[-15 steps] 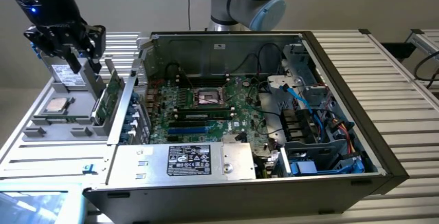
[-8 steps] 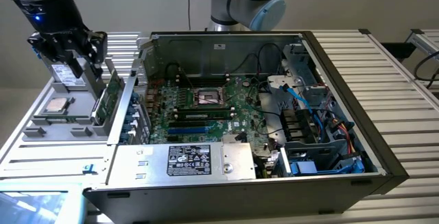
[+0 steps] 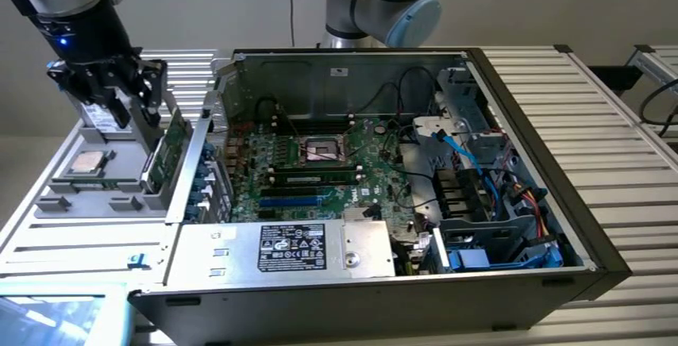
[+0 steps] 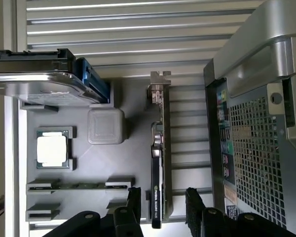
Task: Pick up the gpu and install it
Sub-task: 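Pick up the gpu and move the gpu toward the slot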
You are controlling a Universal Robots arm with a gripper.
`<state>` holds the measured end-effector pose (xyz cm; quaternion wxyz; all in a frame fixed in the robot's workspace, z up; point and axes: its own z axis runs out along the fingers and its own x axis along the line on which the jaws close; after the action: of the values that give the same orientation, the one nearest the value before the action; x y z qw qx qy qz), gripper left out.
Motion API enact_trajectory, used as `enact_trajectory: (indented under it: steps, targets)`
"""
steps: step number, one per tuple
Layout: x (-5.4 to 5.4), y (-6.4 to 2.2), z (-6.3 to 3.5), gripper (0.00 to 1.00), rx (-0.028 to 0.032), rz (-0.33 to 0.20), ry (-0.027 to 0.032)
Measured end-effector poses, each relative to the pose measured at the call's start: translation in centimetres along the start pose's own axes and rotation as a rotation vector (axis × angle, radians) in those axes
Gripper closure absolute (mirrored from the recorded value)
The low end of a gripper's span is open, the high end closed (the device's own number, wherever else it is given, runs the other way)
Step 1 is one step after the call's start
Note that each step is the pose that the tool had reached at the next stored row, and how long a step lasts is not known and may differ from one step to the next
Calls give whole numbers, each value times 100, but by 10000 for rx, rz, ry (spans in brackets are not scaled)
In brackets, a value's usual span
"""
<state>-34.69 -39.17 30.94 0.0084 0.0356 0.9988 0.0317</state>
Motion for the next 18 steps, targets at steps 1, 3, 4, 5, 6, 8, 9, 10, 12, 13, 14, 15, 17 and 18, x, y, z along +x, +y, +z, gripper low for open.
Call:
enact_trajectory:
  steps: [1,3,4,5,6,8,9,10,12,13,14,15,17,18]
  targets:
    - [3,-2,18,50,0,0,0]
    - [5,-4,54,50,1,-1,2]
    - [6,-2,73,50,2,1,2]
    - [7,6,92,50,1,2,2]
    - [8,19,110,50,3,0,3]
    - [11,55,150,50,1,0,1]
    - [13,72,168,50,2,0,2]
    - [14,84,188,50,0,1,0]
    - [16,106,225,50,1,1,1]
    - [17,114,244,50,0,0,0]
    - [18,118,263,50,0,0,1]
    - [18,117,280,50,2,-1,2]
    - [29,115,317,50,1,0,2]
    - [35,114,335,50,1,1,1]
